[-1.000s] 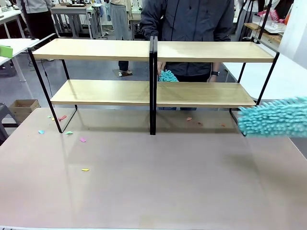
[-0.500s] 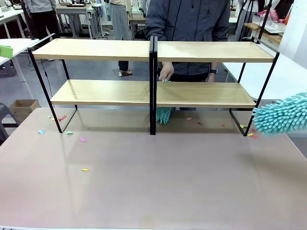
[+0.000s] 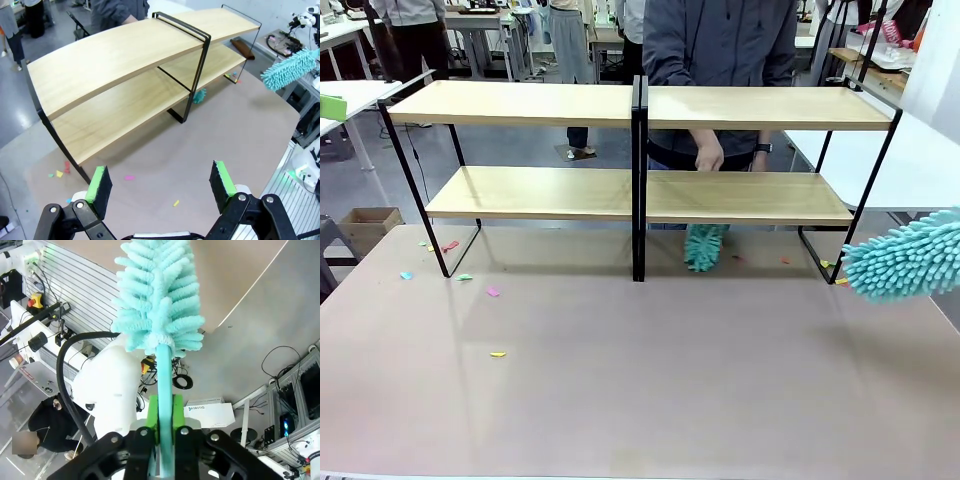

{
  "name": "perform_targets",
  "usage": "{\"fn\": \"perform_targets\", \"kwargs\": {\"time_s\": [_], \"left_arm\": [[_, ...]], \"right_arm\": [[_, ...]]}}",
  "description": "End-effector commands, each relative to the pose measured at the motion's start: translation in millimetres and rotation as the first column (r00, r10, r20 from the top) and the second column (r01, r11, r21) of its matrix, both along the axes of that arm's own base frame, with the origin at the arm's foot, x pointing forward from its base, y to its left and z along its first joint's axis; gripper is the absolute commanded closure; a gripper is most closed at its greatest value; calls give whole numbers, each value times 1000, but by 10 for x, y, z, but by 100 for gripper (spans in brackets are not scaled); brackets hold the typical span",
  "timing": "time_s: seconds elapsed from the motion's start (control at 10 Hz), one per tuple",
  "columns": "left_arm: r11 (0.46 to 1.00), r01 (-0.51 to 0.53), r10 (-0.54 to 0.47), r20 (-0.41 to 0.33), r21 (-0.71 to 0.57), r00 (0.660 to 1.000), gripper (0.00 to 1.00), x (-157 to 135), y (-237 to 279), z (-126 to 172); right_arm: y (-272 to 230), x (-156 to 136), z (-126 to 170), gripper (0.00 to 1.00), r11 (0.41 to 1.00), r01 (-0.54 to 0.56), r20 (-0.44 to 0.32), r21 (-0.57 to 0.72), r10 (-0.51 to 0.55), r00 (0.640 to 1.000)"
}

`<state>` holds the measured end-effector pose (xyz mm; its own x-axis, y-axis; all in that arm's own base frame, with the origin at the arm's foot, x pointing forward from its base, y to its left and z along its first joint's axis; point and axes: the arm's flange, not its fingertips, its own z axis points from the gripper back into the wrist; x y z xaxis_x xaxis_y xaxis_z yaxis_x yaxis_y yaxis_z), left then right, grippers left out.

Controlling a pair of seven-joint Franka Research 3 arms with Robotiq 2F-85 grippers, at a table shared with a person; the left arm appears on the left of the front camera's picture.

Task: Clean the shelves.
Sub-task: Clean another randomly selected level of the Shelf with the Duster.

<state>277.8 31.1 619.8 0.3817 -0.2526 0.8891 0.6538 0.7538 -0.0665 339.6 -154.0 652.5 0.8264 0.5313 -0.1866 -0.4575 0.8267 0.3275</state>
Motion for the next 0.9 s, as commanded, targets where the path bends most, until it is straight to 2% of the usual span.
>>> {"fn": "perform_targets", "kwargs": {"time_s": [0.0,0.2,0.5,0.7,0.8], "left_arm": [[1000,8,-8,2,-8,1000,0,17,-2,-2],[1000,8,-8,2,-8,1000,0,17,-2,-2],[1000,8,-8,2,-8,1000,0,17,-2,-2],[1000,8,-8,2,-8,1000,0,17,-2,-2],[1000,8,-8,2,-8,1000,0,17,-2,-2]], "right_arm": [[0,1,3,87,1000,1,0,-1,-1,1000],[-306,62,174,87,1000,4,-48,17,-4,999],[-863,-112,542,87,988,155,-24,15,-154,988],[-1195,-167,630,87,956,286,-18,59,-286,958],[-1217,-188,633,87,940,339,-3,42,-339,941]]}}
